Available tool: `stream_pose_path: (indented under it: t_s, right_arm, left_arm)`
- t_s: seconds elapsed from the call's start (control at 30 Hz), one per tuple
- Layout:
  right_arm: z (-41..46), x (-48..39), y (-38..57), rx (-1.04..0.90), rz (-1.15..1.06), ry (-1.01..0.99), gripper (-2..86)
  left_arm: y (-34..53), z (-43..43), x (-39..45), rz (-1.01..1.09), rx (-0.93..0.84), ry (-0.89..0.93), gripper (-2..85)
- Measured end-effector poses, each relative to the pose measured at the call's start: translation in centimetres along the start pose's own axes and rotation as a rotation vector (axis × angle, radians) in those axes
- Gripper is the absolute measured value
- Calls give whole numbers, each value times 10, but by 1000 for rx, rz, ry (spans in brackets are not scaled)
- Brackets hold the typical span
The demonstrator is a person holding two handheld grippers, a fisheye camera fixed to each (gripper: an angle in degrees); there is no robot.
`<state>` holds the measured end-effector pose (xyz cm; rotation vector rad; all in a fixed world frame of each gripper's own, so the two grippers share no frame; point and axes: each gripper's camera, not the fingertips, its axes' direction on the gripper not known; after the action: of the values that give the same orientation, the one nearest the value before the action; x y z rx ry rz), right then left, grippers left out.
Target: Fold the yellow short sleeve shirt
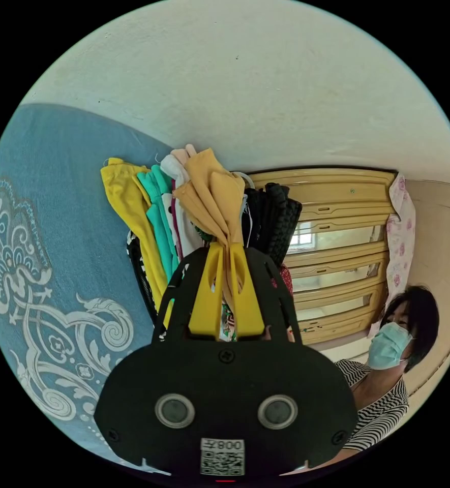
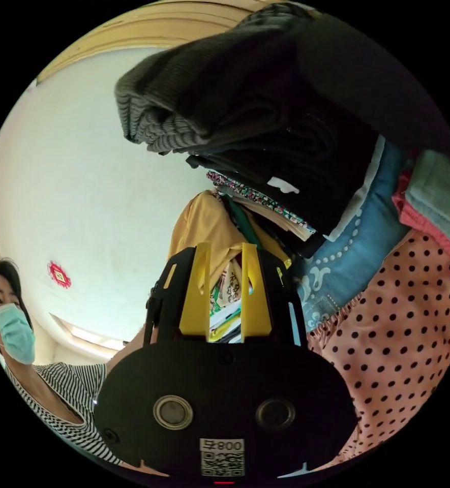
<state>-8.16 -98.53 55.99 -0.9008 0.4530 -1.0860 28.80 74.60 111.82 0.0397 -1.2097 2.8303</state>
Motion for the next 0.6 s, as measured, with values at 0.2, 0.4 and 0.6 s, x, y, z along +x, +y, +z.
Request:
stream_pose_path:
  t_s: [0.2,0.4,0.6]
  right_arm:
    - [6,53,12,17,130,-122,85]
    - [-8,78,20,23,158,-187,63]
    - [-37,93,42,46,169,-174,82]
  left_arm:
    - [-21,5,11,2,-3,-19,25]
    - [-34,7,19,-3,3,-28,25]
    - [-38,8,24,-2,0,-43,25]
